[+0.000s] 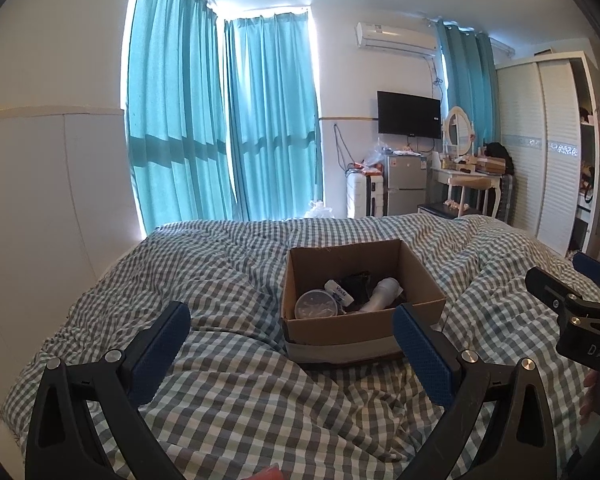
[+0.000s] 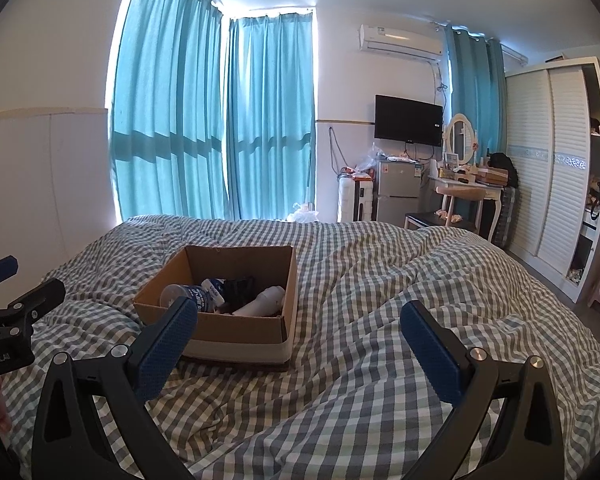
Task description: Organize objects
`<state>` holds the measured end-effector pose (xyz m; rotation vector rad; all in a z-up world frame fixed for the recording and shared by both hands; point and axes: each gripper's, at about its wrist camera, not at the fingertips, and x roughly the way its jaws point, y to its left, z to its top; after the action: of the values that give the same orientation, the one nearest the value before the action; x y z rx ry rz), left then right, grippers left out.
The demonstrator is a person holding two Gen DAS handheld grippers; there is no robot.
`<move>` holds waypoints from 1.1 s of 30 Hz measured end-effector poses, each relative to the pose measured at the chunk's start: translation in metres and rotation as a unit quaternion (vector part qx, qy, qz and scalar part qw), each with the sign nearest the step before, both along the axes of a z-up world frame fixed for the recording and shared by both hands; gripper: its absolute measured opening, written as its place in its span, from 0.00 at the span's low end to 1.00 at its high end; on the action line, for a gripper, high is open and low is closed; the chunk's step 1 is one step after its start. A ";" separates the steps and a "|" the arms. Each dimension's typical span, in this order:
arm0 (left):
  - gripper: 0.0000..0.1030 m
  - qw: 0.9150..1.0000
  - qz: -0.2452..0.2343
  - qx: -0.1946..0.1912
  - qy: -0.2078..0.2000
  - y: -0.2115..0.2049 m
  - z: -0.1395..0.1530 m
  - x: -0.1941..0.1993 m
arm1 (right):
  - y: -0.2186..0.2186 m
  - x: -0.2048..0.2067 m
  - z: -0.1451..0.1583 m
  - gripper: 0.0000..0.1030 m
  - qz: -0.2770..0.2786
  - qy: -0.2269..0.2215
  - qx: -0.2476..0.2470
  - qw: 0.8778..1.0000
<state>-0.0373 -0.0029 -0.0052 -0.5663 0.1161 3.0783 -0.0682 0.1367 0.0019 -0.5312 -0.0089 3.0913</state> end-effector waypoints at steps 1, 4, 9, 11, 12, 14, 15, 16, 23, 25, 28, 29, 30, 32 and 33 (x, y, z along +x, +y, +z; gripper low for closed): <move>1.00 1.000 0.001 -0.001 0.002 0.000 0.000 0.000 | 0.000 -0.001 0.000 0.99 0.000 0.000 0.001 1.000; 1.00 1.000 0.002 0.001 0.002 -0.002 0.000 0.000 | 0.000 -0.001 0.000 0.99 0.000 -0.002 0.001 1.000; 1.00 1.000 0.003 0.004 -0.002 -0.005 -0.001 -0.002 | -0.001 -0.001 -0.001 0.99 0.000 -0.004 0.003 1.000; 1.00 1.000 0.002 0.004 -0.003 -0.006 -0.001 -0.002 | -0.002 -0.002 -0.002 0.99 0.000 -0.004 0.003 1.000; 1.00 1.000 0.002 0.005 -0.004 -0.006 -0.002 -0.003 | -0.002 -0.002 -0.003 0.99 -0.001 -0.004 0.003 1.000; 1.00 1.000 0.001 0.004 -0.005 -0.006 -0.003 -0.003 | -0.002 -0.002 -0.002 0.99 0.000 -0.005 0.003 1.000; 1.00 1.000 0.001 0.003 -0.005 -0.006 -0.003 -0.003 | -0.002 -0.002 -0.003 0.99 0.000 -0.005 0.003 1.000; 1.00 1.000 0.001 0.003 -0.006 -0.006 -0.003 -0.003 | -0.002 -0.002 -0.003 0.99 0.000 -0.004 0.003 1.000; 1.00 1.000 0.001 0.004 -0.002 -0.006 -0.003 -0.001 | -0.002 -0.001 -0.004 0.99 -0.001 -0.006 0.002 1.000; 1.00 1.000 0.001 0.004 -0.002 -0.006 -0.003 -0.001 | -0.003 -0.001 -0.005 0.99 -0.001 -0.007 0.002 1.000; 1.00 1.000 0.002 0.004 -0.002 -0.006 -0.003 -0.001 | -0.005 -0.001 -0.006 0.99 0.000 -0.009 0.004 1.000; 1.00 1.000 0.002 0.004 -0.002 -0.006 -0.003 -0.001 | -0.005 0.000 -0.006 0.99 0.000 -0.009 0.005 1.000; 1.00 1.000 0.001 0.004 -0.003 -0.006 -0.004 -0.001 | -0.005 0.000 -0.007 0.99 0.001 -0.010 0.005 1.000; 1.00 1.000 0.000 0.007 -0.004 -0.007 -0.003 -0.001 | -0.006 0.000 -0.008 0.99 0.002 -0.011 0.007 1.000; 1.00 1.000 0.000 0.008 -0.005 -0.007 -0.004 -0.001 | -0.006 0.000 -0.008 0.99 0.002 -0.012 0.008 1.000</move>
<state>-0.0382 -0.0099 -0.0088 -0.5796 0.0922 3.0737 -0.0682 0.1305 -0.0062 -0.5673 -0.0340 3.0867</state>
